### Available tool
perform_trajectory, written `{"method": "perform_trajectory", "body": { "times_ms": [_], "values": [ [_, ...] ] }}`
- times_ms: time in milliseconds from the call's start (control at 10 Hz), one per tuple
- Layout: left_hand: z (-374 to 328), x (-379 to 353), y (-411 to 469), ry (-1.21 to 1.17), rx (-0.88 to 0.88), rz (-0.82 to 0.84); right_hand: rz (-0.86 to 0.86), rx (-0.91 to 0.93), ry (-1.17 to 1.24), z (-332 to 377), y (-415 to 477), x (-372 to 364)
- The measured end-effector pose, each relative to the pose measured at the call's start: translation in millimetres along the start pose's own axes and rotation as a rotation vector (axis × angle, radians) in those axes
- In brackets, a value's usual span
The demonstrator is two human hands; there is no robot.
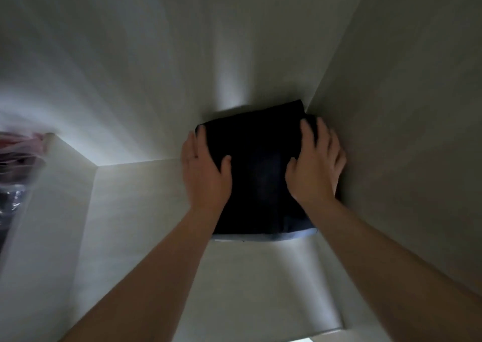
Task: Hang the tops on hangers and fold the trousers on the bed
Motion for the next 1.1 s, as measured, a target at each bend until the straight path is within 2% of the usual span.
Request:
{"method": "perform_trajectory", "body": {
  "times_ms": [100, 200, 300, 500, 600, 700, 900, 1000, 1100],
  "values": [
    [-6.5, -28.5, -18.2, 0.245, -0.278, 0.111, 0.145, 0.174, -0.158, 1.9, -12.0, -35.4],
    [7.9, -57.0, -17.6, 0.424, -0.258, 0.211, 0.255, 0.200, -0.252, -15.8, -8.2, -67.9],
    [20.0, -77.7, -8.0, 0.474, -0.284, 0.245, 0.229, 0.231, -0.236, -25.1, -2.4, -87.2],
    [32.5, -99.0, 1.8, 0.487, -0.277, 0.269, 0.321, 0.224, -0.236, -28.7, 8.1, -115.9],
    [30.3, -98.6, 7.7, 0.474, -0.231, 0.391, 0.472, 0.215, -0.224, -28.9, 17.4, -115.6],
    [20.2, -88.2, 7.2, 0.451, -0.170, 0.514, 0.612, 0.204, -0.202, -28.0, 18.1, -103.1],
    [8.0, -38.1, -58.1, 0.404, -0.083, 0.665, 0.790, 0.179, -0.147, -26.6, -27.1, -48.9],
    [-0.8, -4.4, -94.3, 0.326, -0.021, 0.621, 0.737, 0.160, -0.110, -22.4, -66.0, -9.0],
    [-16.1, 35.1, -118.8, 0.293, -0.046, 0.481, 0.645, 0.193, -0.088, -12.4, -101.9, 32.2]
  ]
}}
Point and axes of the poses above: each hand's wrist, its own y-axis towards the middle knuckle, its own x-axis out of the back of the hand, z = x × y, the point moved 5 cm from there along y, towards the middle knuckle, and after that the axes turned 4 degrees about -z, right-handed, at the moved point
